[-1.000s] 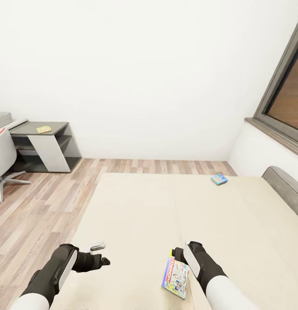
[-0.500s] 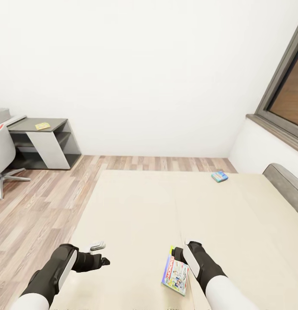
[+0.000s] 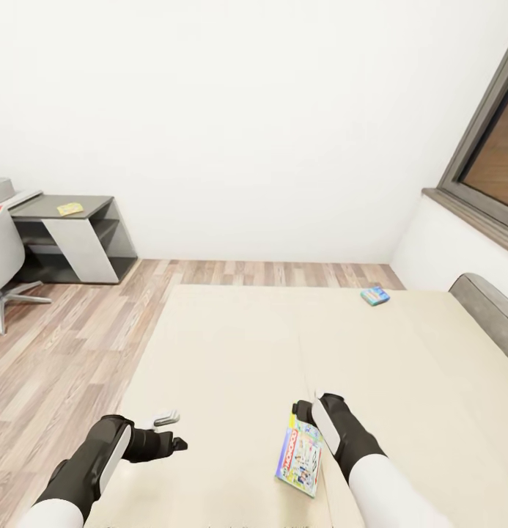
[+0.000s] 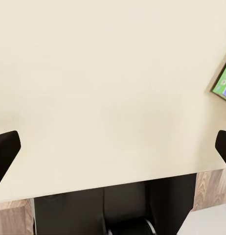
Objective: Put all the toys in the child's room - the three board games (two on the bed and one on the table), the two jigsaw puzzles on the table, and the tennis ball on the table - inside the toy box on the table in the child's room.
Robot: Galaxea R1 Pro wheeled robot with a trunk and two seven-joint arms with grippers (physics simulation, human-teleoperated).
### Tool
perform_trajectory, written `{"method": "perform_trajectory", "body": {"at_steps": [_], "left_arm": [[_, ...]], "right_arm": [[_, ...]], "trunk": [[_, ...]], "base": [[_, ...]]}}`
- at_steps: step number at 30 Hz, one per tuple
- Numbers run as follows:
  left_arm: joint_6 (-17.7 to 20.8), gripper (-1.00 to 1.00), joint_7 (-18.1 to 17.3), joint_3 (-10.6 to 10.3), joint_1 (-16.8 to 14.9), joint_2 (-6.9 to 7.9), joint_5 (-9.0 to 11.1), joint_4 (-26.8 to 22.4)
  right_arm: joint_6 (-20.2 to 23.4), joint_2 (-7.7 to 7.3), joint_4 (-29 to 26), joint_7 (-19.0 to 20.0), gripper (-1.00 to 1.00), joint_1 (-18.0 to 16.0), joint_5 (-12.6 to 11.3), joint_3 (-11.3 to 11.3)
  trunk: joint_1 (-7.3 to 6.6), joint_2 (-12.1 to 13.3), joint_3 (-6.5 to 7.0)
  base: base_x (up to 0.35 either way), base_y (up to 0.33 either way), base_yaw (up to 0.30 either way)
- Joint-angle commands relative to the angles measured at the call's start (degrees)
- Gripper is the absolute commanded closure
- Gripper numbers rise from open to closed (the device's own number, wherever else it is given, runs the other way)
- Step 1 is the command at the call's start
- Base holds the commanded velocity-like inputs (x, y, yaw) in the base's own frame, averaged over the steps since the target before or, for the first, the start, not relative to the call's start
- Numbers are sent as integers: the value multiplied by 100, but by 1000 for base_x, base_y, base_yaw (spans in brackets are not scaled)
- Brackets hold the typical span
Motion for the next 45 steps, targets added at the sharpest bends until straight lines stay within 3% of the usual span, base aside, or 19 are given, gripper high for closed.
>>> {"method": "perform_trajectory", "body": {"at_steps": [1,6,9,17,23,31,45], "left_arm": [[38,-100,-7,10,-4,1,19,-19],[50,-100,-10,135,-4,13,23,-182],[54,-100,-12,344,-4,14,27,-250],[56,-100,-13,647,-4,6,43,-306],[99,-100,-10,709,-58,1,52,-320],[266,-100,-6,728,-462,-11,53,-322],[287,-100,-7,723,-539,-42,55,-329]], "right_arm": [[16,5,-64,-43,-100,-19,-55,-14],[130,4,-532,-41,-100,-79,-39,-3],[291,-1,-857,-37,-100,-53,-24,12],[424,-18,-1049,56,-100,-19,-14,70],[450,-87,-1058,301,-100,-13,-18,70],[467,-208,-1055,529,-100,-11,-46,75],[456,-228,-1046,568,-100,-10,-33,44]], "trunk": [[3,-12,-21],[3,-12,-68],[3,-12,-96],[3,-12,-172],[3,-12,-228],[3,-12,-304],[3,-12,-436]], "base": [[0,0,0],[0,0,0],[0,0,0],[0,0,0],[0,0,0],[0,0,0],[0,0,0]]}}
